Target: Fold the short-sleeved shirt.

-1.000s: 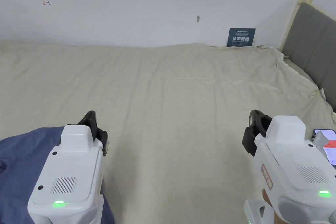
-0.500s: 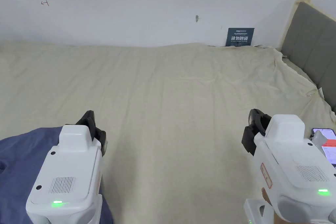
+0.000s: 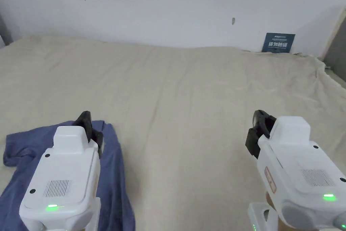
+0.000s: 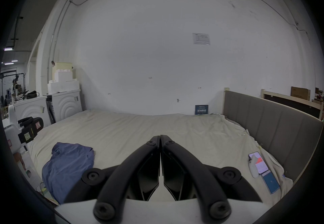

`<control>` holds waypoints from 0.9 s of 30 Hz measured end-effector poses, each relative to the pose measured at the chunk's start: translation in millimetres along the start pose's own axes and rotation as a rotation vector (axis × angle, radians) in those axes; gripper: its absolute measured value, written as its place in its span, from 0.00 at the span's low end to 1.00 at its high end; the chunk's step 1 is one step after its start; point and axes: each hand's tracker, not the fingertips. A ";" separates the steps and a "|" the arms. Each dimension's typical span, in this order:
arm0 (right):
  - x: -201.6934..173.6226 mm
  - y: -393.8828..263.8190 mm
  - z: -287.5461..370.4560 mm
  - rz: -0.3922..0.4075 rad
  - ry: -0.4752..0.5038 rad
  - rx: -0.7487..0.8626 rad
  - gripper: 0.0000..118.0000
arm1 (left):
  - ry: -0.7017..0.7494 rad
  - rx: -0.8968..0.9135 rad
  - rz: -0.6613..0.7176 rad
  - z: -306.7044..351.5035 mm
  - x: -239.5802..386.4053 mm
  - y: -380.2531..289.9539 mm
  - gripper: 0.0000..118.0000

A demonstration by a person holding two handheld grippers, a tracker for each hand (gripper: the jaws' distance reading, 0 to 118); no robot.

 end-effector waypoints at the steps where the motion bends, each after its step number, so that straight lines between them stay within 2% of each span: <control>1: -7.8 1.1 -3.5 0.001 0.017 0.001 0.00 | 0.022 -0.002 -0.003 1.6 -7.8 0.1 0.00; 9: -75.2 2.1 -34.8 0.012 0.193 0.010 0.00 | 0.196 -0.005 -0.019 22.1 -77.9 -1.1 0.00; 19: -172.2 -0.4 -47.6 0.015 0.427 0.012 0.00 | 0.429 -0.024 -0.037 81.6 -163.4 -3.0 0.00; 27: -218.1 -7.4 -34.9 0.031 0.528 0.002 0.00 | 0.529 -0.041 -0.038 118.6 -199.6 -7.3 0.00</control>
